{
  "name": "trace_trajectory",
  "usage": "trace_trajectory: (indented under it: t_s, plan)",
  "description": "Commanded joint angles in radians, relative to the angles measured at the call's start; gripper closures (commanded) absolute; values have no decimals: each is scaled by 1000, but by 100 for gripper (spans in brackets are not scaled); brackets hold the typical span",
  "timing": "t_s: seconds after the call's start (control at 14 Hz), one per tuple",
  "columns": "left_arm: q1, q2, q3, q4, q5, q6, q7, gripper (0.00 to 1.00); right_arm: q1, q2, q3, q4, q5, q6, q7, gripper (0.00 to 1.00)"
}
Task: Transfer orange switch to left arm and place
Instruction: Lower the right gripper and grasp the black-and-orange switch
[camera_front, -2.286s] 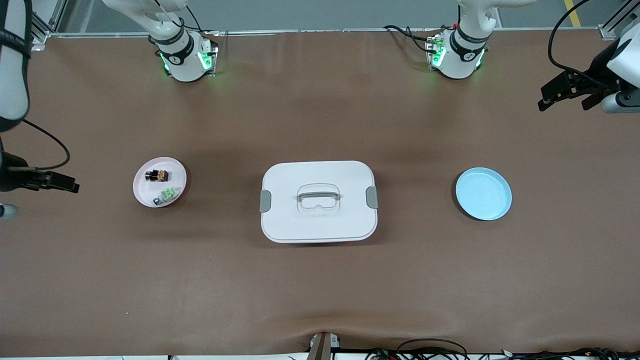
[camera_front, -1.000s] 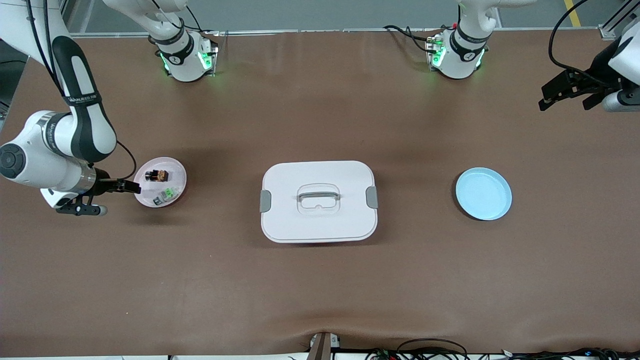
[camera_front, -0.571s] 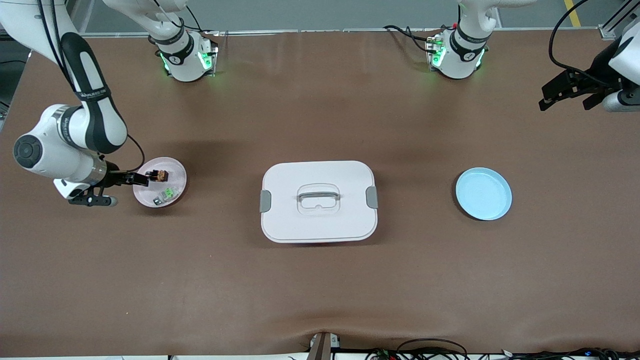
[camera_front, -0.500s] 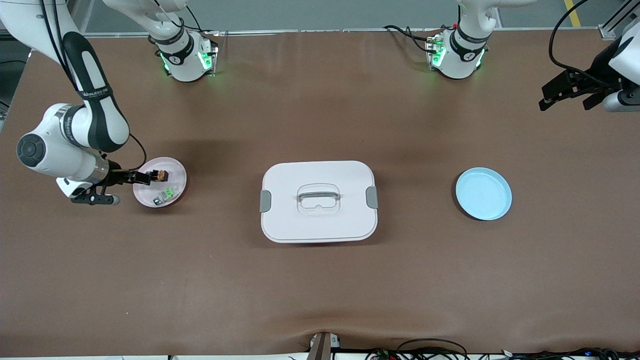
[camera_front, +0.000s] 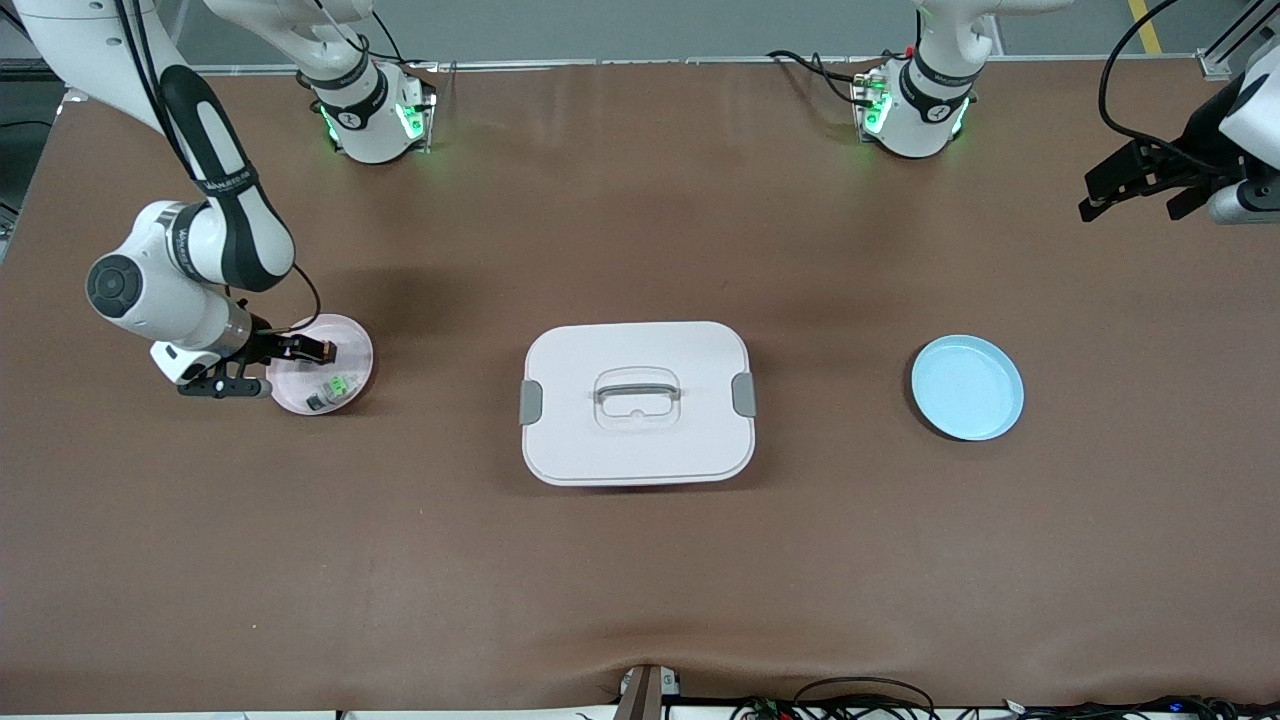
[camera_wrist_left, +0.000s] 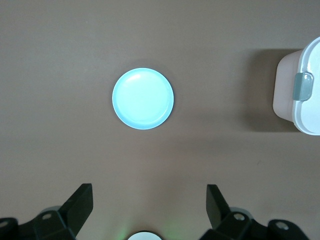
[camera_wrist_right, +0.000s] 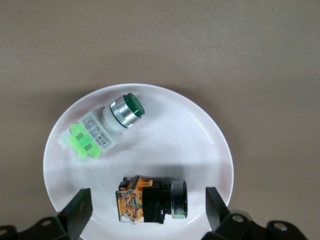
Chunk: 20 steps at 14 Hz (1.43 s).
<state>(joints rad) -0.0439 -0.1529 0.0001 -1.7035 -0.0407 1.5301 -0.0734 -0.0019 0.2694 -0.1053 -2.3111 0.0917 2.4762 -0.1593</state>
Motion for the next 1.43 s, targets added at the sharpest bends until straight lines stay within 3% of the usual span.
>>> trace_trajectory:
  t_s: [0.0,1.36]
  plan:
    - [7,9,-5,21,16,-14,21,0,17,-21,-2,-27,8,12,-8,0]
    - [6,10,-5,28,16,-14,21,0,8,70,-5,-65,-1,119,-37,0]
